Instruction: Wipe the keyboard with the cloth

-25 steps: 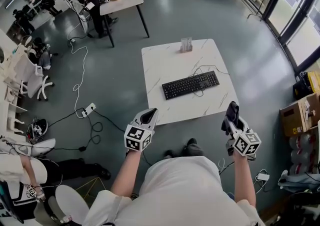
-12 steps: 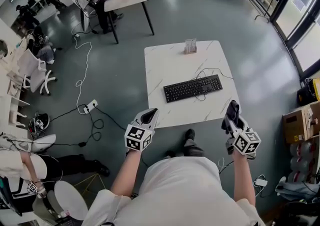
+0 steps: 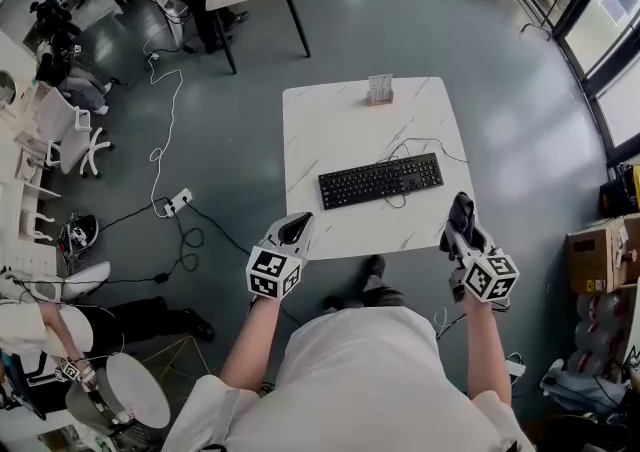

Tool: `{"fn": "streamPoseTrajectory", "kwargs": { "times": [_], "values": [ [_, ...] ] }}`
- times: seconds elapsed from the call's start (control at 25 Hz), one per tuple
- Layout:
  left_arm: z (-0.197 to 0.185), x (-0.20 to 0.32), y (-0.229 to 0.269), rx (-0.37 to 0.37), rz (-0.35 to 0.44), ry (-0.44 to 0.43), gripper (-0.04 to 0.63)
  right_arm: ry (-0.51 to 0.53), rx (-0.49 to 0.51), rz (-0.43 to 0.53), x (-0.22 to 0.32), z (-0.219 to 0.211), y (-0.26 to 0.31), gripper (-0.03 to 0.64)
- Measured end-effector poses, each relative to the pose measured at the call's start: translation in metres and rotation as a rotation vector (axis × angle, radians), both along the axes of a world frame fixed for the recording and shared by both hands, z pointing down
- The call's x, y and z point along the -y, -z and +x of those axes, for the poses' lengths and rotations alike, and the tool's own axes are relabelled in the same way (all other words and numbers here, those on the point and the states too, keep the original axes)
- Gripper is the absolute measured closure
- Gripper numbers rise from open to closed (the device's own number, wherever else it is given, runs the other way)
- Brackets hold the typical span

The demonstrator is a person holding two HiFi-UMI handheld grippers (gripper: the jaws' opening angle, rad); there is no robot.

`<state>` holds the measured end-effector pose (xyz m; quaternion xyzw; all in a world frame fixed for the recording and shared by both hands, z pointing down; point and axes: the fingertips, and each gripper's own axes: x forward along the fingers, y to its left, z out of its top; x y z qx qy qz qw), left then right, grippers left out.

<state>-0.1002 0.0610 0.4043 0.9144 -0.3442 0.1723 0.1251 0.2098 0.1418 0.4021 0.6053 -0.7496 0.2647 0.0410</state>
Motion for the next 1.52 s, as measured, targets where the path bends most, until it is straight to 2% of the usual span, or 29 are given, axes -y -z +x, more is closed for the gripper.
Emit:
{"fn": "streamPoseTrajectory", "kwargs": {
  "times": [0.6,1.04,1.52],
  "values": [
    [0.050,0.049,-0.019,0.016,-0.031,0.090,0.588,0.096,0.004,-0.057,0.073,0.049,-0.029,0.459],
    [0.061,0.061,-0.032,0.055,-0.052,0.150,0.588,0.141,0.046,-0.092,0.105,0.070,-0.052,0.457],
    [0.066,0.078,-0.045,0.057,-0.086,0.140,0.588,0.168,0.052,-0.149,0.111,0.057,-0.072,0.457]
  ]
}}
